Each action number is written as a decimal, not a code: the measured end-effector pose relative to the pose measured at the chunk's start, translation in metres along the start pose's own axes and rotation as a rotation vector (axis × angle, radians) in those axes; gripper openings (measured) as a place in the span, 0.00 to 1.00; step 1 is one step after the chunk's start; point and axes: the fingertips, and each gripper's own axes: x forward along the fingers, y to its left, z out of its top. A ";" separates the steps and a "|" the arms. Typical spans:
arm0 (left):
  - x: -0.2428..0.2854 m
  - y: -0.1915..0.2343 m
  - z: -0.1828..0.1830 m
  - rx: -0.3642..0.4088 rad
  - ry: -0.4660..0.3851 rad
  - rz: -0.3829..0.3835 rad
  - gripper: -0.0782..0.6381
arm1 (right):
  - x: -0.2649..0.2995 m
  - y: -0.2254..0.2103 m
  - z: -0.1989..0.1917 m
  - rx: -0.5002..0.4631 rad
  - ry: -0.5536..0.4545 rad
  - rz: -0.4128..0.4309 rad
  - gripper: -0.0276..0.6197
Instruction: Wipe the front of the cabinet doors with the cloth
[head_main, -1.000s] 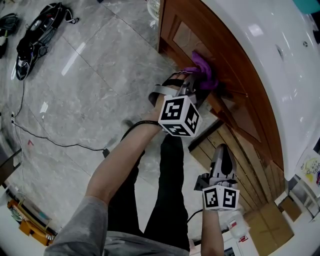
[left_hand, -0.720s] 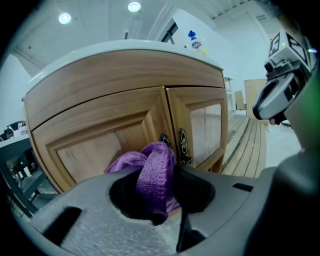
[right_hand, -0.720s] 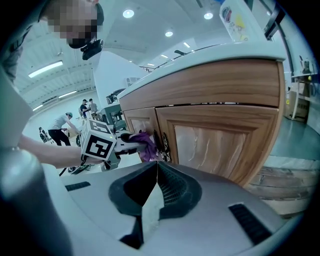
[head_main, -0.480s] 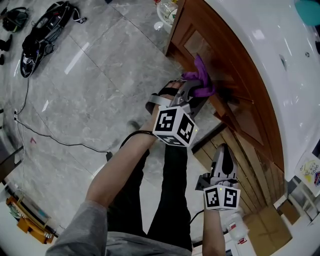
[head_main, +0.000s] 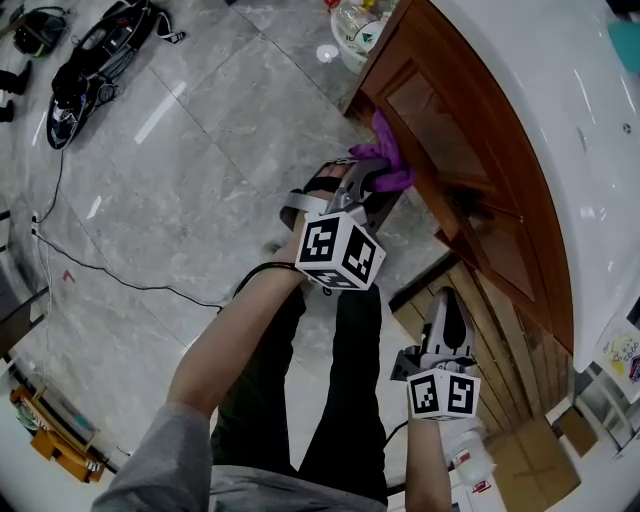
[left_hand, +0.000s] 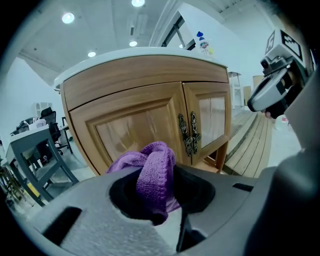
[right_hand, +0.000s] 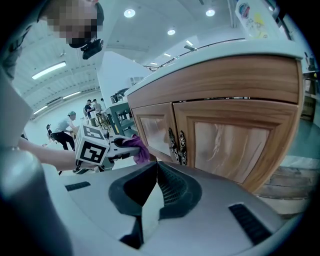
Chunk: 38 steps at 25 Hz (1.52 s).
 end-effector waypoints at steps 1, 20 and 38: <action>0.000 0.002 -0.004 -0.003 0.008 0.003 0.25 | 0.001 0.000 0.000 0.000 0.001 0.000 0.06; 0.049 0.059 -0.073 0.017 0.108 0.066 0.25 | 0.034 -0.018 -0.009 0.009 0.007 -0.060 0.06; 0.088 0.095 -0.101 0.080 0.158 0.051 0.25 | 0.062 -0.024 -0.014 0.053 -0.030 -0.107 0.06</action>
